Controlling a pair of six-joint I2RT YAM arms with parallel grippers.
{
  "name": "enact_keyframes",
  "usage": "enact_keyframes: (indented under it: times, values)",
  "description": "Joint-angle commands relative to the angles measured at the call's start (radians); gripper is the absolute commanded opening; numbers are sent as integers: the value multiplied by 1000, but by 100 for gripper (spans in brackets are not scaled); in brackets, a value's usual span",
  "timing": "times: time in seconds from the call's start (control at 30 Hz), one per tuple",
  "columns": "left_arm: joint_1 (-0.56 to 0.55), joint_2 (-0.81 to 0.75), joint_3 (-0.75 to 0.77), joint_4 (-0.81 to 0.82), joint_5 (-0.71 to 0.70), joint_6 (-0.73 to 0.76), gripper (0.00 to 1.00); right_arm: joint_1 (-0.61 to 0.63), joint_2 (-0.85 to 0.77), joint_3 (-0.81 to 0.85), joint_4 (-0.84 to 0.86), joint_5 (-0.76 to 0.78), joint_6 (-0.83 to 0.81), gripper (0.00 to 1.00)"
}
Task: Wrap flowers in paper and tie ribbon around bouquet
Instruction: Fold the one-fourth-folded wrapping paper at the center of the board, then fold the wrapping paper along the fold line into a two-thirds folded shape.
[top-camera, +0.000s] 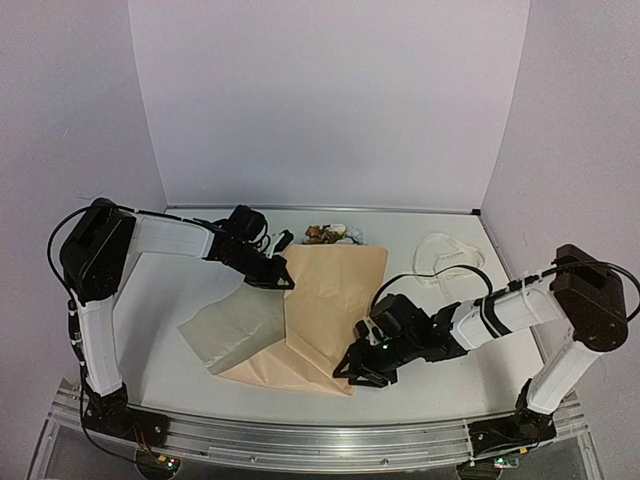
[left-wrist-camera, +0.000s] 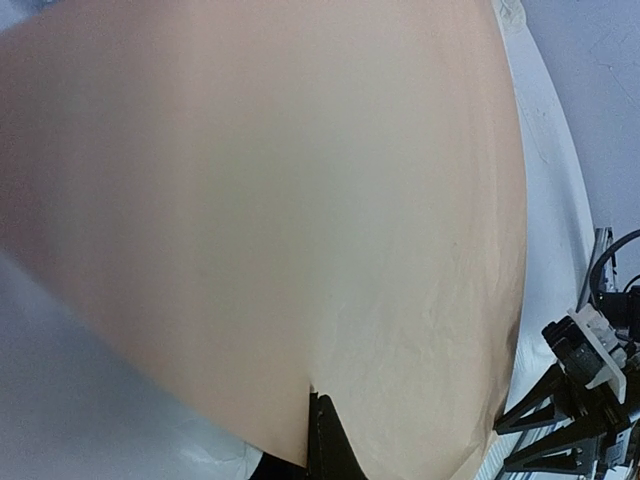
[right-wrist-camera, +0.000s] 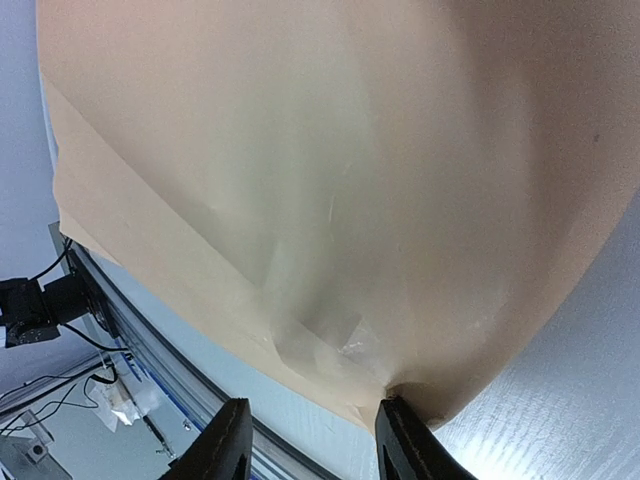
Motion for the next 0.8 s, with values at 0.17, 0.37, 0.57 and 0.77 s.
enact_keyframes:
  times: [0.17,0.37,0.57,0.77]
  values:
    - [5,-56,5,-17,-50,-9,0,28,27,-42,71,22,43,44]
    - [5,-62,-7,-16,-77,-25,0,37,30,-80,75,32,42,44]
    - [2,-139,-37,1,-111,-40,17,37,39,-76,76,32,48,45]
    - [-82,-303,-50,-29,-238,-44,38,37,55,-63,76,23,59,44]
